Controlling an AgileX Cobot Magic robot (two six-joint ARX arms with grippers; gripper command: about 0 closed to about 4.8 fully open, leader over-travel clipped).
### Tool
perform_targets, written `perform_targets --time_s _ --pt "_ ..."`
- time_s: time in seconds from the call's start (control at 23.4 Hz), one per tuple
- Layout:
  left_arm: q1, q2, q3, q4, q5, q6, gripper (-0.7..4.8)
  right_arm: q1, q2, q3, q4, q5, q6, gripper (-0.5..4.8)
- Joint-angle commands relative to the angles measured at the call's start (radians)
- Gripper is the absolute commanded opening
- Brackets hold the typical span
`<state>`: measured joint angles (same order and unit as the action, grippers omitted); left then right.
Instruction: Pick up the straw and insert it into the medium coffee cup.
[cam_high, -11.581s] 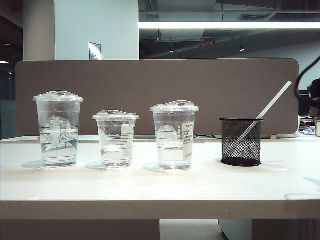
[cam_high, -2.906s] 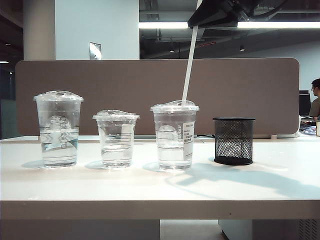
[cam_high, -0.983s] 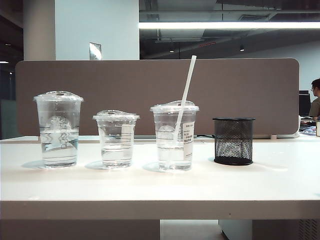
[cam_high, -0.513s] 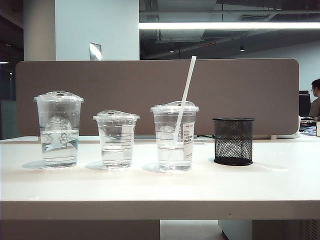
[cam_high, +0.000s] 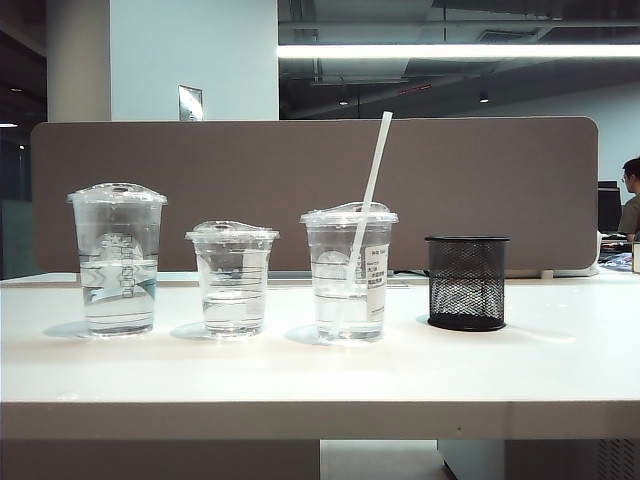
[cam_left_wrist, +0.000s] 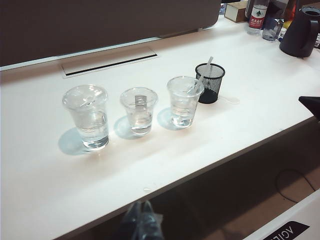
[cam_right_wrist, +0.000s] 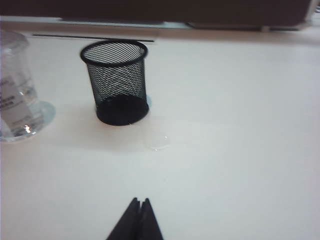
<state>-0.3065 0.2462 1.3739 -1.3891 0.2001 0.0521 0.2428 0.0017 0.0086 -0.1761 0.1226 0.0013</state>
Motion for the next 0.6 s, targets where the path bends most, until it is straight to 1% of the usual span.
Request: perform_targets --time_s 0.04,0.09,0.17,0.21,0.3,0.38,0.6 --pt "0.000 0.001 0.002 0.007 0.003 0.000 -0.04 -0.051 -0.001 -0.007 0.006 -0.011 -0.034 -0.01" --pt "0.000 0.001 0.002 0.007 0.003 0.000 -0.04 -0.084 -0.001 -0.007 0.003 -0.022 -0.034 -0.01" --pt "0.000 0.001 0.002 0.007 0.003 0.000 -0.04 -0.163 -0.001 -0.007 -0.003 -0.080 -0.034 -0.01" --pt "0.000 0.001 0.002 0.007 0.003 0.000 -0.04 -0.225 -0.001 -0.007 -0.007 -0.131 -0.034 -0.01" --pt "0.000 0.001 0.002 0.007 0.003 0.000 -0.04 -0.290 -0.001 -0.007 -0.004 -0.156 -0.031 -0.01" --pt "0.000 0.001 0.002 0.007 0.003 0.000 -0.04 -0.320 -0.001 -0.007 -0.005 -0.152 -0.031 -0.01" --pt "0.000 0.001 0.002 0.007 0.003 0.000 -0.04 -0.319 -0.001 -0.006 -0.008 -0.148 -0.031 -0.01"
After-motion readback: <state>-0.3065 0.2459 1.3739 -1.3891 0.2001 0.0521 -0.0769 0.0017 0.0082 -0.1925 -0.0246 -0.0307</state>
